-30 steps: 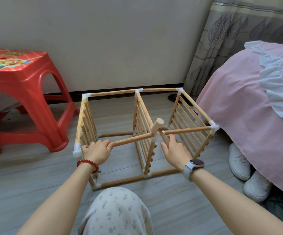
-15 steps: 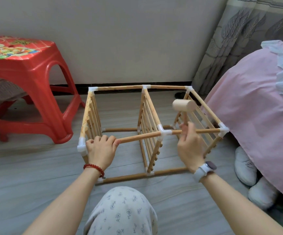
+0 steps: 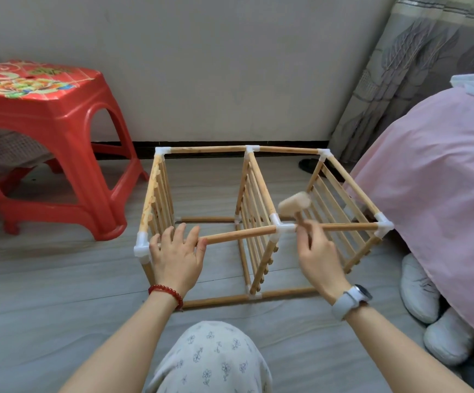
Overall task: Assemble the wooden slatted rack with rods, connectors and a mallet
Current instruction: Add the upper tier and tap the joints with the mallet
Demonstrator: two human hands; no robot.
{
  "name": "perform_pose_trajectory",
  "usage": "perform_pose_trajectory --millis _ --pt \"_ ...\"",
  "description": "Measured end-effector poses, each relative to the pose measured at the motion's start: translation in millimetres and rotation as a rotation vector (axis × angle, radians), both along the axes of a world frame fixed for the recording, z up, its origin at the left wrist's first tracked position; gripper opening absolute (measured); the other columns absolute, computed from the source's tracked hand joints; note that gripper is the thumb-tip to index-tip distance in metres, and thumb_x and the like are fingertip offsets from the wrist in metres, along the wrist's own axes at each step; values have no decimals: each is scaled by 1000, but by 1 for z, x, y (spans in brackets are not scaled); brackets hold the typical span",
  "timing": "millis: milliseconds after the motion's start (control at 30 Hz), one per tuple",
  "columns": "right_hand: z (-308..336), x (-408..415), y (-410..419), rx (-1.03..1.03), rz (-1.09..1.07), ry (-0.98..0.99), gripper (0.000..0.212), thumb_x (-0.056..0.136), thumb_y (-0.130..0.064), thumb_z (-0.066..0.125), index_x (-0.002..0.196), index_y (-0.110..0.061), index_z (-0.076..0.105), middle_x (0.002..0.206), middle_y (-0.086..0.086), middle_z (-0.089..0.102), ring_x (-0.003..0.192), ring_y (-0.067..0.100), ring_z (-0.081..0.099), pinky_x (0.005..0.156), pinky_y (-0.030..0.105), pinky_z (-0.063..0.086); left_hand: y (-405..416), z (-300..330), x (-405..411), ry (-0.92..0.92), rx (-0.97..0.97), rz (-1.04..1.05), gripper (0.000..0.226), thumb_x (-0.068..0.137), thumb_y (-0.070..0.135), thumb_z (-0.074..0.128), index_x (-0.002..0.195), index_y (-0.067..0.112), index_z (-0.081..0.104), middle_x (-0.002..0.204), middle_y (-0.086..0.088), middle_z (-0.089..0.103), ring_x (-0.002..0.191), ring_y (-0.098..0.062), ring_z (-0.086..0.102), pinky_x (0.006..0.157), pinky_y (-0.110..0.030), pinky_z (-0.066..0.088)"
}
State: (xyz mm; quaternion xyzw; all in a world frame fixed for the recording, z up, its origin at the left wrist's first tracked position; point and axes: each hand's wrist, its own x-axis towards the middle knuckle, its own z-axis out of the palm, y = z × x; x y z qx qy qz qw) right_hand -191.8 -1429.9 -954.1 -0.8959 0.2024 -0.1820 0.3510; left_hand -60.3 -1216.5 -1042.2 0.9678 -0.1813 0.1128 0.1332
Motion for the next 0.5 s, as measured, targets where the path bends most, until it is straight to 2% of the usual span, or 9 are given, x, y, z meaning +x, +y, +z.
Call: perform_pose_trajectory --millis 67,133,233,267,300,400,433,467,500 --pt "16 5 4 -86 -24 -400 22 101 -27 38 107 -10 50 58 -5 45 45 9 46 40 18 36 2 0 3 -6 -7 13 68 90 53 8 126 26 59 131 -5 57 122 -28 47 99 -45 21" --pt "14 3 8 -139 -92 -432 28 100 -28 34 103 -4 49 59 -10 42 45 8 46 41 14 35 3 -2 3 -5 -14 8 64 91 52 12 121 26 62 126 -4 60 116 -28 51 96 -45 25" --pt "-2 -2 11 -248 -8 427 25 102 -30 28 111 -15 45 71 -2 51 60 13 50 54 26 40 3 -4 1 -36 -15 0 56 92 51 17 108 27 65 109 0 64 101 -26 56 90 -43 28" --pt "-2 0 5 -277 27 508 22 102 -30 28 110 -18 44 74 -2 52 63 15 51 55 29 40 2 -4 0 -49 -13 4 54 92 51 18 104 28 66 103 2 64 96 -25 57 87 -42 28" --pt "2 2 0 -243 38 423 18 102 -29 30 106 -19 45 72 -2 52 62 14 51 54 29 39 2 -5 -1 -67 -13 3 52 92 51 19 99 28 66 97 3 63 91 -24 57 86 -41 28" --pt "26 12 -3 -164 -48 -239 14 101 -20 36 93 -12 45 62 -4 46 52 14 47 49 24 40 1 -3 1 -96 -15 4 48 93 50 22 90 28 65 88 4 61 84 -23 57 82 -39 26" --pt "27 12 -2 -150 -92 -342 14 100 -18 37 91 -11 44 60 -5 44 49 12 45 47 18 37 2 -4 1 -98 -17 0 47 93 49 23 88 28 64 85 5 61 83 -23 57 82 -39 26" --pt "25 11 0 -125 -123 -293 14 101 -18 36 91 -11 43 60 -5 42 49 10 43 46 16 34 1 -5 -1 -101 -14 -7 46 93 49 23 87 28 63 83 5 60 81 -23 57 81 -38 25" --pt "18 10 4 -118 -121 -75 15 101 -20 33 94 -11 43 63 -4 44 52 12 45 49 20 35 1 -5 -2 -106 -8 -11 47 93 49 22 85 28 63 80 6 58 79 -22 56 80 -37 25"
